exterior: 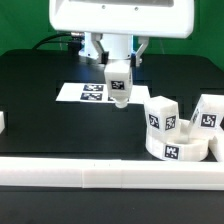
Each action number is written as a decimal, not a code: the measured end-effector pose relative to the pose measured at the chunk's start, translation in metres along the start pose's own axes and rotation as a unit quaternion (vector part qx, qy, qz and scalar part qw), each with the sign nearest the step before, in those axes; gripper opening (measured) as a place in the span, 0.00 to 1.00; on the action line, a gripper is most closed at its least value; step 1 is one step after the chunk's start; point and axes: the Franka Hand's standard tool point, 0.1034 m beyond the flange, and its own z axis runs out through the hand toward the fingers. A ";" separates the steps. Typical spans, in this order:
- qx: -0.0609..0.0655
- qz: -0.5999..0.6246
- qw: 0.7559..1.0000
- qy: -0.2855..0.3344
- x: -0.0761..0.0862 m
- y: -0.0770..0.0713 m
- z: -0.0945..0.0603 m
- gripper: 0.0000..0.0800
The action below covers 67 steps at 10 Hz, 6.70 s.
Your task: Assemble stool
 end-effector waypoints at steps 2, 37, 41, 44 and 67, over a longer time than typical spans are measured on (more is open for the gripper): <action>-0.003 -0.003 0.998 0.056 0.001 0.001 0.003 0.42; 0.007 -0.090 0.988 0.126 -0.024 -0.089 0.009 0.42; 0.006 -0.093 0.988 0.125 -0.023 -0.090 0.012 0.42; 0.007 -0.094 0.988 0.126 -0.024 -0.092 0.012 0.42; 0.008 -0.129 0.984 0.125 -0.027 -0.080 -0.001 0.81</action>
Offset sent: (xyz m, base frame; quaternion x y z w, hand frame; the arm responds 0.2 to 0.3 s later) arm -0.0048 0.0362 0.0306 -0.0261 -0.0096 -0.0103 0.9996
